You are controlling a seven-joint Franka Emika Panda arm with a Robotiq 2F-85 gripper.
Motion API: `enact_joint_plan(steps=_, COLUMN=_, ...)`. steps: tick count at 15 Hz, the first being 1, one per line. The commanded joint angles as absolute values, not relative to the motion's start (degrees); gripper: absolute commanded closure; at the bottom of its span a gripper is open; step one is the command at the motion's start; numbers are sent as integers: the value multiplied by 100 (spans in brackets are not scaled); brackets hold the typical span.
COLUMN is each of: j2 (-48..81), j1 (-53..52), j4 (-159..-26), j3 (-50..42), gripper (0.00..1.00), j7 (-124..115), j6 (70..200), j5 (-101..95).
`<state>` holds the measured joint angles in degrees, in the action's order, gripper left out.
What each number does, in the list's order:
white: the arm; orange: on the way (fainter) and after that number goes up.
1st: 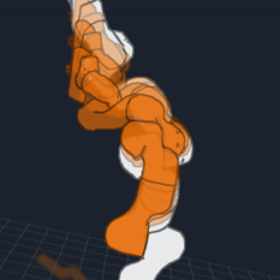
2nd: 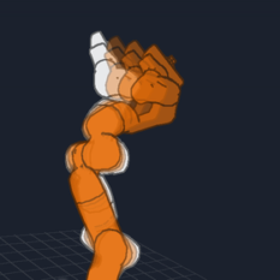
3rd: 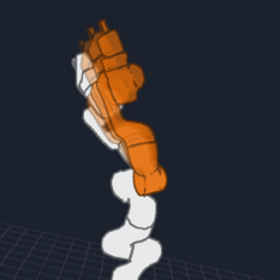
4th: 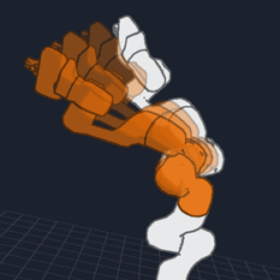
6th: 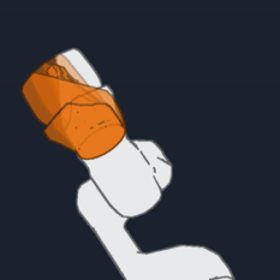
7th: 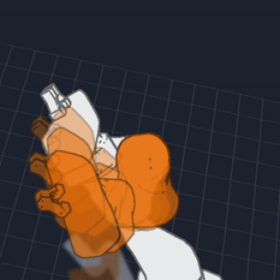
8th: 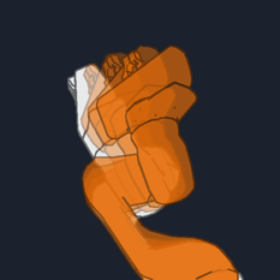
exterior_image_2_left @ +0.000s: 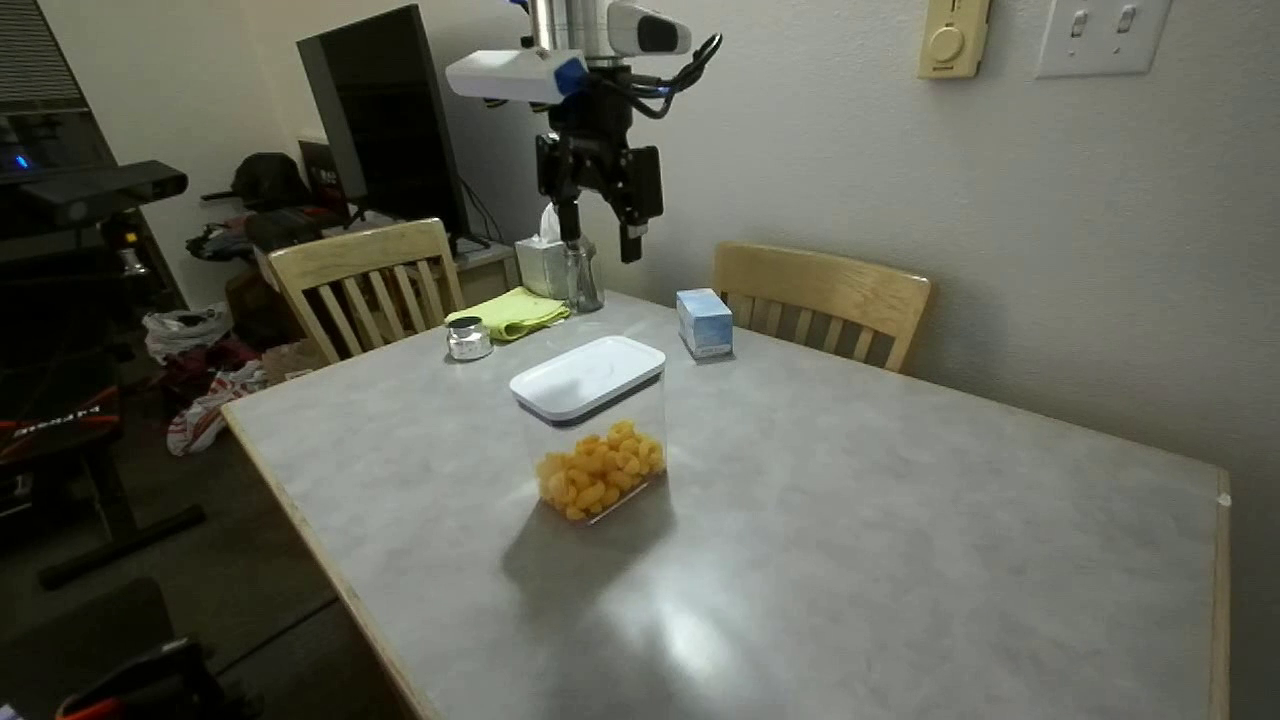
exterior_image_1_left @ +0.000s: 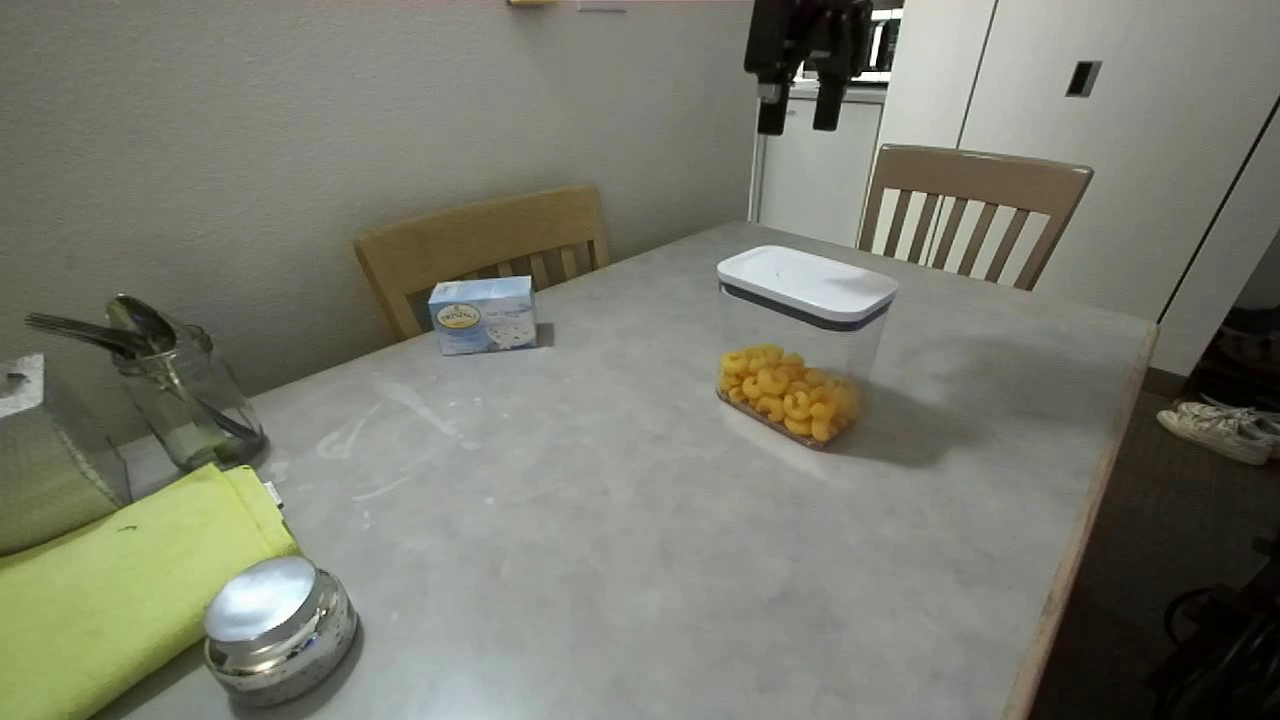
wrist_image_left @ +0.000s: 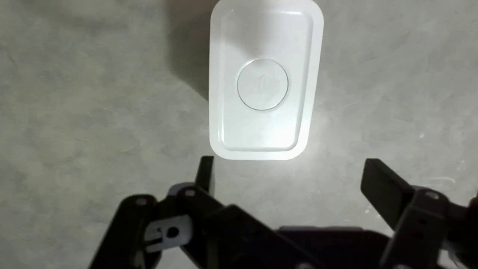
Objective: Press the button on the white lid then take the lid and put it on the table
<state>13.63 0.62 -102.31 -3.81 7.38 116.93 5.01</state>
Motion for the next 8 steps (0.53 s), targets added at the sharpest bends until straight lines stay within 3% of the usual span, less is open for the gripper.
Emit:
enact_joint_plan(steps=1, j2=1738, j1=224, j4=-9755, j3=-281, gripper=0, j7=720, j6=11387, j5=595)
enact_joint_plan(steps=4, j2=1892, j1=258, j4=-9584, j3=-271, gripper=0, j7=720, j6=11304, j5=588)
enact_joint_plan(steps=5, j2=1942, j1=267, j4=-9530, j3=-269, gripper=17, j7=721, j6=11275, j5=578)
enact_joint_plan(steps=8, j2=2041, j1=278, j4=-9422, j3=-264, gripper=40, j7=691, j6=11151, j5=562)
